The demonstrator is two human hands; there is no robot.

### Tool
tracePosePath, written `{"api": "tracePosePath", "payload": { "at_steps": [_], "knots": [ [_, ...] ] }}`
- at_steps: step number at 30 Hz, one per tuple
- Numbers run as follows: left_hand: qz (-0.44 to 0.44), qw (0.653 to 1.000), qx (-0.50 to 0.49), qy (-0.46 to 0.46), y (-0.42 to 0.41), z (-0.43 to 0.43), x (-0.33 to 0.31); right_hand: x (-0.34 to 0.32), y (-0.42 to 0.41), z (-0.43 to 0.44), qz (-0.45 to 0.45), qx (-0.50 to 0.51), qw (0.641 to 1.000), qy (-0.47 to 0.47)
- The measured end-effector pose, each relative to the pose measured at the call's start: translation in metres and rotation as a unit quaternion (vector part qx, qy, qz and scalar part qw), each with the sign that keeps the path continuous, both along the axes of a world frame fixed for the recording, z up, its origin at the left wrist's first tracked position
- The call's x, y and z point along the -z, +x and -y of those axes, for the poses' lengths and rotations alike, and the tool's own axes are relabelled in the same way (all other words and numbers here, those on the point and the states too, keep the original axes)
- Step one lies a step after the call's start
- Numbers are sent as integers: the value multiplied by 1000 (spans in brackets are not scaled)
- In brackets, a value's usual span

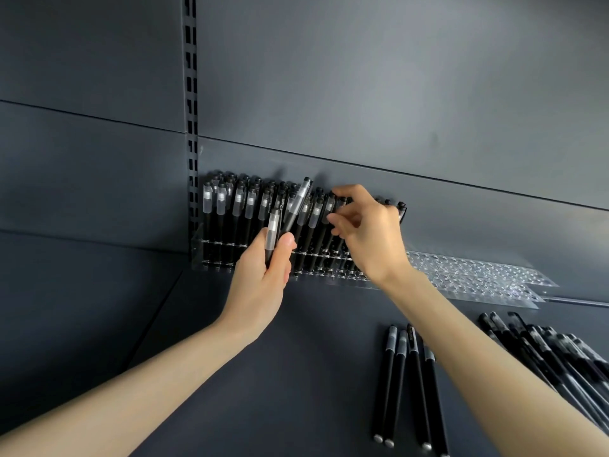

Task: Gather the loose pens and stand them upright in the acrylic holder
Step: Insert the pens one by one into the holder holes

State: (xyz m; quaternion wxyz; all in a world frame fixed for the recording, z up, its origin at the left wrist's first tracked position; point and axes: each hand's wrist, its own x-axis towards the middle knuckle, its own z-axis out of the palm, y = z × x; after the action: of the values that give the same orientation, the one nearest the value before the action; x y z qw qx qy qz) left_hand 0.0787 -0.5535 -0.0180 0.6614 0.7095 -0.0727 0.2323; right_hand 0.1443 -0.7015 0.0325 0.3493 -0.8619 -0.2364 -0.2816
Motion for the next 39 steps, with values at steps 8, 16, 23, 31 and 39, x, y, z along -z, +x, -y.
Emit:
{"api": "tracePosePath", "payload": {
  "at_steps": [8,16,23,31,39],
  "knots": [
    [-7,1000,6,6,0,0,0,9,-3,3,3,17,1000,-14],
    [-30,997,62,43,-4,3,1,0,-30,0,-124,-133,954,238],
    [-48,989,136,25,-10,10,-3,1,-34,-6,-169,-211,918,291],
    [-82,992,101,7,-7,8,-2,-18,-27,12,-62,-117,936,326],
    [-87,995,57,9,-5,7,-2,-13,-13,16,63,-18,970,233]
  ]
}}
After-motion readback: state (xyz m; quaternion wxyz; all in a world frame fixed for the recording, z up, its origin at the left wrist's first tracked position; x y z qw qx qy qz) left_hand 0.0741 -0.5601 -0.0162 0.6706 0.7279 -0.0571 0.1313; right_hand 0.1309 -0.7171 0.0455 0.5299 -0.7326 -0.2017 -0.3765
